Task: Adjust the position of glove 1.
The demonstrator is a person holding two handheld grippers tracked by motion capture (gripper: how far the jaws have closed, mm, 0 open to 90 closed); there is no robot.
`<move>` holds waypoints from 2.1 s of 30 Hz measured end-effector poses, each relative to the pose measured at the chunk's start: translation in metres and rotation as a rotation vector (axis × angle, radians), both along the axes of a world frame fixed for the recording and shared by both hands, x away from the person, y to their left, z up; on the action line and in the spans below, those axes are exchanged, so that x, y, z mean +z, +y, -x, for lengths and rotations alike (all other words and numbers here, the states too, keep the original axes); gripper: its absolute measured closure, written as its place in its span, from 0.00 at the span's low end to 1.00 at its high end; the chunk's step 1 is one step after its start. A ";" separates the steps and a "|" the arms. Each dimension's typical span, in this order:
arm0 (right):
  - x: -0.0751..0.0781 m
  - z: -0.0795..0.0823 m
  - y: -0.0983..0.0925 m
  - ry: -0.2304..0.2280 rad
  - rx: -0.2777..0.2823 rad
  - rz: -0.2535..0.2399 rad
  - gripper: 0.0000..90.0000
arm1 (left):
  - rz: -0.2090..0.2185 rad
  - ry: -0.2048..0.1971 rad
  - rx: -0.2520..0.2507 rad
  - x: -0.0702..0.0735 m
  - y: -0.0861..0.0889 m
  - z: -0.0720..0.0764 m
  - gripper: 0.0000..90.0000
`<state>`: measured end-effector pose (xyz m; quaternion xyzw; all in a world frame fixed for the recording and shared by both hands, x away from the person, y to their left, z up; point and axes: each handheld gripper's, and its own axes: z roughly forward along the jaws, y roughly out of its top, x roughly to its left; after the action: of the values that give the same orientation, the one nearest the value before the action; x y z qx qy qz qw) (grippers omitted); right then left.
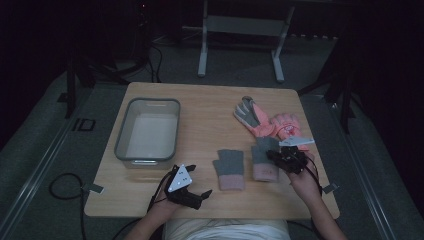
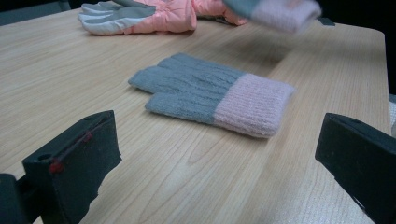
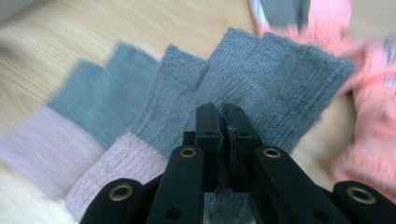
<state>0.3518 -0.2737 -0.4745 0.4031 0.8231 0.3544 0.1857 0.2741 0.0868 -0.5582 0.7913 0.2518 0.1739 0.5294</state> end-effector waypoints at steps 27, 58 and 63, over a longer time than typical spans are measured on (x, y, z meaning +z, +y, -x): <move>-0.011 0.001 0.093 0.072 0.201 -0.050 0.95 | -0.017 -0.020 -0.016 0.000 -0.001 0.002 0.00; -0.050 -0.007 0.096 0.108 0.186 -0.009 0.85 | -0.035 0.115 -0.004 0.008 -0.009 -0.001 0.00; -0.029 -0.015 0.072 0.052 0.142 -0.071 0.65 | -0.076 0.072 -0.101 0.015 -0.024 -0.002 0.06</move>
<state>0.3664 -0.2016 -0.5038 0.3591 0.8410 0.3851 0.1243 0.2756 0.0627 -0.5435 0.8283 0.2237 0.1279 0.4976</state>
